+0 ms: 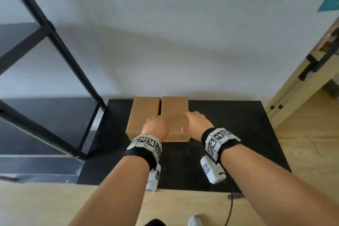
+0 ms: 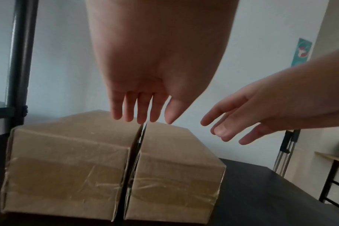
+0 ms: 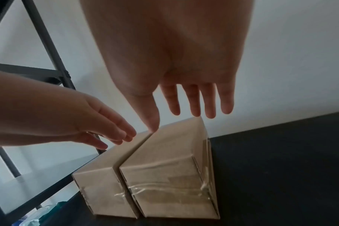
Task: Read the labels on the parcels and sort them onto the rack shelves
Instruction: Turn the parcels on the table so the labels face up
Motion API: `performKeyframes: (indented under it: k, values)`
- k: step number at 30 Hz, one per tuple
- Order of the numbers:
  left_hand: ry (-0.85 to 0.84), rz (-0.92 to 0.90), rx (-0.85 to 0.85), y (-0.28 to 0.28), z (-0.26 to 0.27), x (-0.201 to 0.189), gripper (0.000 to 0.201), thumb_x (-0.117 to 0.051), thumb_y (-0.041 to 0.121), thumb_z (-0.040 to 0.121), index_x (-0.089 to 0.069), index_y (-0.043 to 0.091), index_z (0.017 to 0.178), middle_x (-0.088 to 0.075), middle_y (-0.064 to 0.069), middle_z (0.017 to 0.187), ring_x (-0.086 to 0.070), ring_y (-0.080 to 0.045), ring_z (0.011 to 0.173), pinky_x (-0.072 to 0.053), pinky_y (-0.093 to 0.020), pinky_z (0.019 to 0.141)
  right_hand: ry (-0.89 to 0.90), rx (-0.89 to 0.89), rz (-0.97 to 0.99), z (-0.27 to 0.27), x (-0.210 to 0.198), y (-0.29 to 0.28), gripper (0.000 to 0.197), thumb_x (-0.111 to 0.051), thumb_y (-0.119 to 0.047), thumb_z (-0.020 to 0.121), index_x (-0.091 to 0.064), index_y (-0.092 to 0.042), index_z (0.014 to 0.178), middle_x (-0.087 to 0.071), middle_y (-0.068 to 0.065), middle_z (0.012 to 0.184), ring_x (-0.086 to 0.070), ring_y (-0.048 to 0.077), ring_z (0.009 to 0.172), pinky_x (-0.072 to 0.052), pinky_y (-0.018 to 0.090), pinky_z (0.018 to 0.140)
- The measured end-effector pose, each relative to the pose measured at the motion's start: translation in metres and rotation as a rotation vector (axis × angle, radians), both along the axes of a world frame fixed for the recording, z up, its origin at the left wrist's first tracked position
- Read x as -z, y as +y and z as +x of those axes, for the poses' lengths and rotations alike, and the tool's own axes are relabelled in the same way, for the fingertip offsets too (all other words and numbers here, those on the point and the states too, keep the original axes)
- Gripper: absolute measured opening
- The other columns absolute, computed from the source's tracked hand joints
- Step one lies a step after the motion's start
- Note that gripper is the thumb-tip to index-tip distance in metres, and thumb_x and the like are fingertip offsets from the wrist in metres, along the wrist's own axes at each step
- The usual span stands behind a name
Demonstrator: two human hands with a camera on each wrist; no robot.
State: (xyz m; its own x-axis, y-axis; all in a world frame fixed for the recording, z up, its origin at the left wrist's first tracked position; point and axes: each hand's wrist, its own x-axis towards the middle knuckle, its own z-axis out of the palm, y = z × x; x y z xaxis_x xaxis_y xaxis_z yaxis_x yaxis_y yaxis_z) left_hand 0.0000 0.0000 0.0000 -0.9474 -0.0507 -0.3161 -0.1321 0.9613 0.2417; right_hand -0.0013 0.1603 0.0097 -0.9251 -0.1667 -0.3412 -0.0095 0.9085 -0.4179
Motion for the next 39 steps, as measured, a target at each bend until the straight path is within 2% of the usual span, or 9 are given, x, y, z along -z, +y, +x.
performKeyframes:
  k: [9, 17, 20, 22, 25, 30, 34, 36, 39]
  values:
    - [0.045, -0.096, 0.028, 0.012, -0.006, 0.008, 0.033, -0.039, 0.009, 0.095, -0.059, 0.011, 0.121, -0.061, -0.01, 0.123, -0.048, -0.028, 0.121, -0.04, -0.039, 0.102, -0.106, 0.07, -0.048, -0.007, 0.021, 0.004, 0.056, -0.056, -0.029, 0.091, -0.043, -0.014, 0.144, -0.048, 0.013, 0.138, -0.053, 0.031, 0.121, -0.047, 0.044, 0.1]
    - [0.111, 0.317, -0.191, 0.022, -0.006, 0.014, 0.048, -0.036, 0.009, 0.095, -0.055, 0.015, 0.138, -0.065, -0.011, 0.122, -0.056, -0.032, 0.115, -0.048, -0.046, 0.098, -0.088, 0.198, -0.125, -0.004, 0.027, 0.02, 0.056, -0.059, -0.03, 0.09, -0.042, -0.012, 0.141, -0.053, 0.011, 0.133, -0.058, 0.028, 0.114, -0.05, 0.037, 0.092]
    - [0.144, 0.463, -0.248, 0.029, -0.001, 0.012, 0.042, -0.04, 0.006, 0.096, -0.058, 0.016, 0.133, -0.065, -0.005, 0.116, -0.059, -0.023, 0.106, -0.048, -0.033, 0.087, -0.078, 0.239, -0.121, -0.003, 0.03, 0.03, 0.051, -0.058, -0.032, 0.092, -0.044, -0.011, 0.136, -0.055, 0.012, 0.127, -0.061, 0.028, 0.107, -0.049, 0.033, 0.082]
    - [0.159, 0.524, -0.26, 0.035, 0.001, 0.012, 0.041, -0.045, 0.004, 0.094, -0.058, 0.017, 0.132, -0.064, -0.003, 0.109, -0.058, -0.019, 0.098, -0.044, -0.028, 0.08, -0.08, 0.263, -0.125, -0.002, 0.032, 0.036, 0.05, -0.056, -0.034, 0.094, -0.045, -0.012, 0.137, -0.054, 0.013, 0.13, -0.06, 0.029, 0.111, -0.049, 0.035, 0.088]
    - [0.143, 0.58, -0.323, 0.041, 0.002, 0.016, 0.052, -0.06, 0.016, 0.094, -0.046, 0.016, 0.144, -0.057, -0.007, 0.128, -0.057, -0.023, 0.113, -0.048, -0.034, 0.093, -0.078, 0.29, -0.134, 0.0, 0.036, 0.047, 0.049, -0.054, -0.035, 0.096, -0.047, -0.012, 0.139, -0.051, 0.014, 0.135, -0.055, 0.032, 0.12, -0.046, 0.041, 0.099]
    - [-0.108, 0.714, -0.463, 0.049, 0.007, 0.021, 0.089, -0.062, 0.049, 0.09, -0.016, 0.015, 0.158, -0.036, -0.011, 0.157, -0.042, -0.031, 0.14, -0.037, -0.044, 0.113, 0.074, 0.26, -0.213, 0.007, 0.034, 0.058, 0.042, -0.056, -0.021, 0.094, -0.053, -0.014, 0.135, -0.055, 0.011, 0.131, -0.056, 0.029, 0.119, -0.047, 0.04, 0.097]
    - [-0.057, 0.766, -0.488, 0.056, 0.013, 0.024, 0.083, -0.064, 0.043, 0.091, -0.023, 0.013, 0.156, -0.046, -0.01, 0.149, -0.05, -0.027, 0.133, -0.043, -0.039, 0.106, 0.105, 0.298, -0.32, 0.012, 0.028, 0.05, 0.032, -0.042, -0.032, 0.101, -0.06, -0.016, 0.122, -0.06, 0.009, 0.116, -0.061, 0.027, 0.102, -0.048, 0.036, 0.084]
    - [0.027, 0.734, -0.506, 0.056, 0.016, 0.022, 0.075, -0.065, 0.038, 0.091, -0.031, 0.014, 0.153, -0.048, -0.01, 0.146, -0.053, -0.026, 0.129, -0.046, -0.035, 0.099, 0.061, 0.319, -0.372, 0.015, 0.026, 0.044, 0.04, -0.043, -0.041, 0.101, -0.057, -0.014, 0.128, -0.061, 0.007, 0.121, -0.062, 0.024, 0.105, -0.048, 0.035, 0.086]
    - [0.131, 0.648, -0.511, 0.053, 0.025, 0.017, 0.064, -0.063, 0.031, 0.092, -0.04, 0.015, 0.149, -0.049, -0.009, 0.14, -0.056, -0.024, 0.121, -0.048, -0.033, 0.095, 0.029, 0.278, -0.391, 0.021, 0.028, 0.038, 0.042, -0.05, -0.037, 0.099, -0.053, -0.01, 0.132, -0.065, 0.006, 0.123, -0.063, 0.024, 0.11, -0.05, 0.036, 0.092]
